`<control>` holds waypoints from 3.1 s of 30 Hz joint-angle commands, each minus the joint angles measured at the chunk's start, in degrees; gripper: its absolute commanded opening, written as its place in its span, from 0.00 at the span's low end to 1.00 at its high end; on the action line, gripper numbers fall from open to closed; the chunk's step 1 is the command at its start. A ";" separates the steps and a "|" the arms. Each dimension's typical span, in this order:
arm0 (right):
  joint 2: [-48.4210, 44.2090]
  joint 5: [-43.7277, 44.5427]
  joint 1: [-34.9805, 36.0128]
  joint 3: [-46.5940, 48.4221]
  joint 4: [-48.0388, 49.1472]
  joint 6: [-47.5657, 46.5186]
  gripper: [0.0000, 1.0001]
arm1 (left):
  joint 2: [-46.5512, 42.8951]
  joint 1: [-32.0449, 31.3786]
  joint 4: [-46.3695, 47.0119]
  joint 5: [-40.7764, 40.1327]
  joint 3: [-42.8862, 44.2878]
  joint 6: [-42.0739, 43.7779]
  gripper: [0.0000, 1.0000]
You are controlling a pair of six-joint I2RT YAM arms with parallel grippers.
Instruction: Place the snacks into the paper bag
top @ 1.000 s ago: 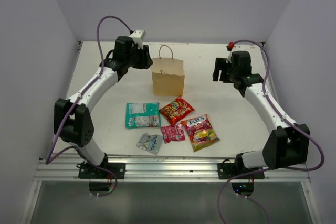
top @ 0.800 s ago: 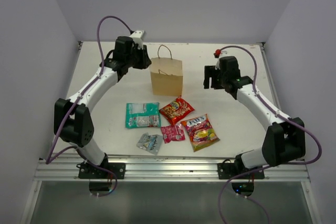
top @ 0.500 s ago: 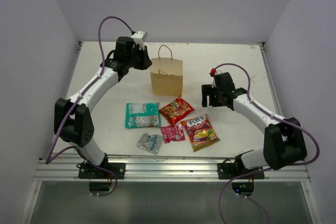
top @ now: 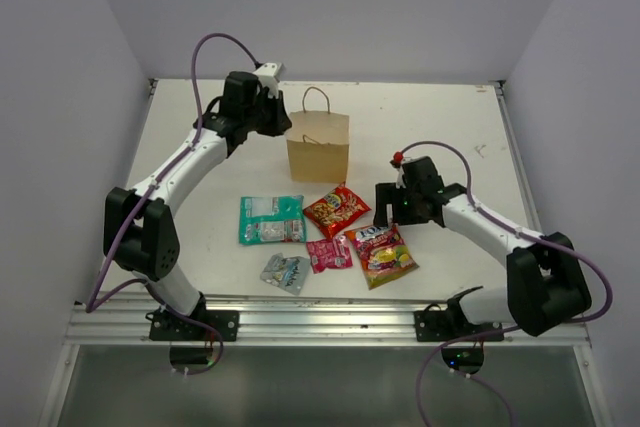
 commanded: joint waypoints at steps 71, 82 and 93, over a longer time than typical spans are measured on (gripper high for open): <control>15.42 28.21 22.74 28.72 73.50 3.43 0.00 | 0.56 -1.00 -1.60 4.03 1.32 -0.63 0.00; 18.49 29.88 22.74 22.57 78.31 5.09 0.00 | 0.03 -1.08 -1.42 4.04 1.05 -0.63 0.00; 27.46 30.84 22.74 23.35 83.43 6.76 0.00 | 0.38 -1.08 -2.12 3.51 1.41 -0.19 0.00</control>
